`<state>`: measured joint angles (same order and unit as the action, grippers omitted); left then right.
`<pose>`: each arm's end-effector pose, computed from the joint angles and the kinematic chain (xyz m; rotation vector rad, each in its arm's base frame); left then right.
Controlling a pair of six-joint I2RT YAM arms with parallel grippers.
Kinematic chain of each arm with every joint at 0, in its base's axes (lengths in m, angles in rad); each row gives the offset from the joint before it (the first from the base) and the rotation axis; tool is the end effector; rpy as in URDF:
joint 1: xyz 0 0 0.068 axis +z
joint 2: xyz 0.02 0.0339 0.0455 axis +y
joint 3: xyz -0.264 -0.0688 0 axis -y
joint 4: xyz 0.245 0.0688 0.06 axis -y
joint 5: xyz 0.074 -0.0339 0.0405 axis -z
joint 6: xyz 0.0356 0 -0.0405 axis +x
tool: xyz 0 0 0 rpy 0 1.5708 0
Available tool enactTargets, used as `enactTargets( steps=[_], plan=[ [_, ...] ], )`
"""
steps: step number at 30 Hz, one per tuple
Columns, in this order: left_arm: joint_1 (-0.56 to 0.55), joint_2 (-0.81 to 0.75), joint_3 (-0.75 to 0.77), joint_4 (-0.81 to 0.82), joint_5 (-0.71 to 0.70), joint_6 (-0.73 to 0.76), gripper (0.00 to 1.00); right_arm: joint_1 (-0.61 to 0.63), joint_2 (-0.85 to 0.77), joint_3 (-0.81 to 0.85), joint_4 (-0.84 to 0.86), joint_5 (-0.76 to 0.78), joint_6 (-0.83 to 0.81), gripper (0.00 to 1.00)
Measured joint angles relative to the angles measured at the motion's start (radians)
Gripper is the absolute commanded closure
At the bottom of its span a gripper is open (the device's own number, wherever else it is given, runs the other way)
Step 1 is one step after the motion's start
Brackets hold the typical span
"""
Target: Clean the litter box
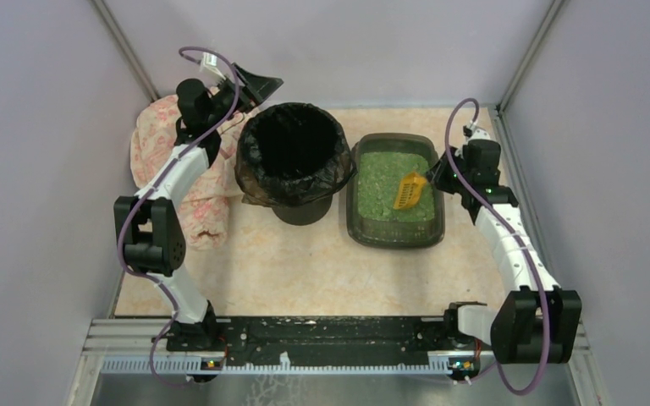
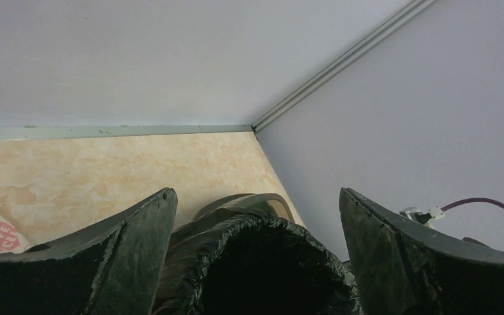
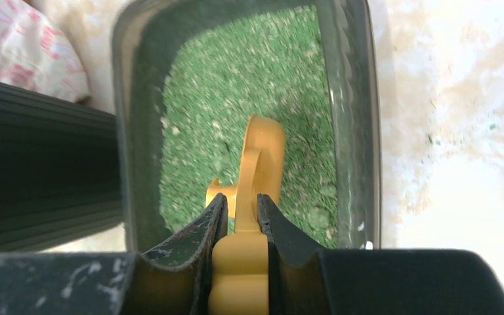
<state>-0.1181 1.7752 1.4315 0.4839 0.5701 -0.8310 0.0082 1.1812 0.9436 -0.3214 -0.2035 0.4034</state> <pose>0.4222 -0.0694 0.3605 -0.0487 1.5648 -1.1669 0.2642 0.0094 0.3006 0.3026 2.1301 0.4579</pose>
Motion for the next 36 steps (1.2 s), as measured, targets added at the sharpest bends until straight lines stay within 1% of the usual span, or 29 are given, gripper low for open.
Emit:
enactTargets(
  steps=[5,13,18,28,36],
  plan=[
    [0.0,0.001,-0.011,0.025,0.002,-0.023,0.01,0.0,0.009,-0.056,0.006,0.001,-0.019,1.0],
    [0.0,0.003,-0.016,0.039,0.009,-0.048,0.01,-0.002,0.068,-0.105,0.14,-0.062,-0.001,1.0],
    [0.0,0.007,-0.016,0.064,0.015,-0.066,0.01,-0.006,0.12,-0.131,0.233,-0.118,0.026,1.0],
    [0.0,0.031,-0.016,0.085,0.023,-0.092,0.01,-0.004,0.28,-0.138,0.401,-0.247,0.079,1.0],
    [0.0,0.031,-0.016,0.085,0.023,-0.091,0.01,-0.013,0.38,-0.151,0.547,-0.374,0.159,1.0]
  ],
)
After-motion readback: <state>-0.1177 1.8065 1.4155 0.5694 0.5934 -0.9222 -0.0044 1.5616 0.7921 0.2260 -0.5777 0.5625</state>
